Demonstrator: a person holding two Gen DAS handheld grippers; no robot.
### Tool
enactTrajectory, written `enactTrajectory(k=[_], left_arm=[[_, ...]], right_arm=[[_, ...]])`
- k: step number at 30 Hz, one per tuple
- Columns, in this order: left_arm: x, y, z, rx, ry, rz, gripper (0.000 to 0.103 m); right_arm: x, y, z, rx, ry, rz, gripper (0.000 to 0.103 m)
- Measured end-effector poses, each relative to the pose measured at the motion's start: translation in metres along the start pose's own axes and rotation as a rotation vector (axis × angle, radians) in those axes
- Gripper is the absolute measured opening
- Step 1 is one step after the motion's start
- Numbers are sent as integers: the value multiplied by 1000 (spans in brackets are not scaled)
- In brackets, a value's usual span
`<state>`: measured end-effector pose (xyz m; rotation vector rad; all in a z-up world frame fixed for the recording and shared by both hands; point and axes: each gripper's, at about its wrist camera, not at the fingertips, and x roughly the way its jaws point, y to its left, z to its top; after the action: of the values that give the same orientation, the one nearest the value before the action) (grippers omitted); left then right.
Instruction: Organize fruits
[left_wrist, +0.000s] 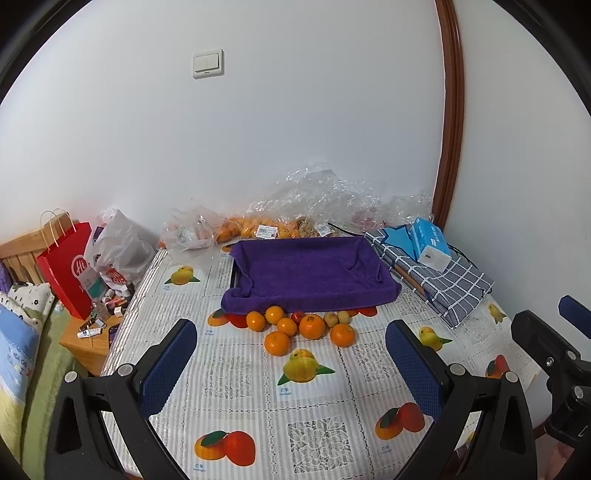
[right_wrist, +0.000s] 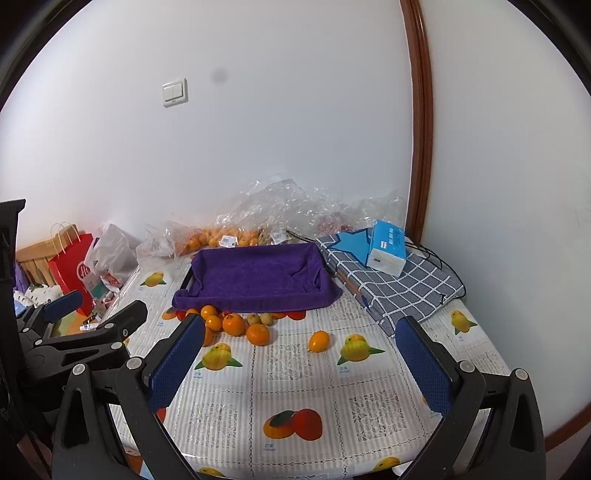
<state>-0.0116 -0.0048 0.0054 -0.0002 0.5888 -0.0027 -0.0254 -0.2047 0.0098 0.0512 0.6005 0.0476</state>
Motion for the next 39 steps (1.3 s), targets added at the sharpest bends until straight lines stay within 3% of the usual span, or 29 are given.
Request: enactTrajectory(k=[39], left_arm=[[11, 10, 0, 1, 6, 12, 103]], right_arm=[[23, 3, -4, -15, 27, -36, 102]])
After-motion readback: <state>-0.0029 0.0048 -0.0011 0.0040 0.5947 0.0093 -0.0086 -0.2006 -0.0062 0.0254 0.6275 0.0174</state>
